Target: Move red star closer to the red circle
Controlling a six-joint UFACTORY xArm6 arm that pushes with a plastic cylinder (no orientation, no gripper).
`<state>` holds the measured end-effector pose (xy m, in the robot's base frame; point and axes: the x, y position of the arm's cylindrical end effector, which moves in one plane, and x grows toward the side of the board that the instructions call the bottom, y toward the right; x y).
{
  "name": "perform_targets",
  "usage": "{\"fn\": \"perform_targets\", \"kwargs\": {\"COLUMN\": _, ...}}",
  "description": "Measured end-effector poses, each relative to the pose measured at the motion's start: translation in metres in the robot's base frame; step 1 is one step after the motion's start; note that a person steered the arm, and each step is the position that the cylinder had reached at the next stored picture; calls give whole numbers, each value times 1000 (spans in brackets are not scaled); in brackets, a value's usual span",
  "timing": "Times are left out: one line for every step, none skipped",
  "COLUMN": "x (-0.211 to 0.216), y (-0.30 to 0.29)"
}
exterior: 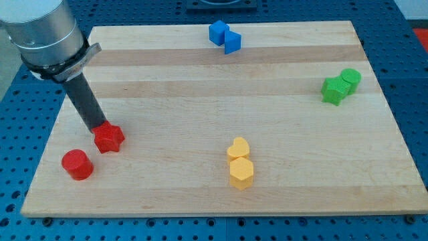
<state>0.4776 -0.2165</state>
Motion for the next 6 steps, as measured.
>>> {"fn": "perform_targets", "kwargs": {"x": -9, "y": 4}}
{"fn": "perform_targets", "kwargs": {"x": -20, "y": 18}}
{"fn": "perform_targets", "kwargs": {"x": -20, "y": 44}}
{"fn": "perform_targets", "kwargs": {"x": -5, "y": 50}}
{"fn": "perform_targets", "kwargs": {"x": 12, "y": 47}}
{"fn": "perform_targets", "kwargs": {"x": 22, "y": 36}}
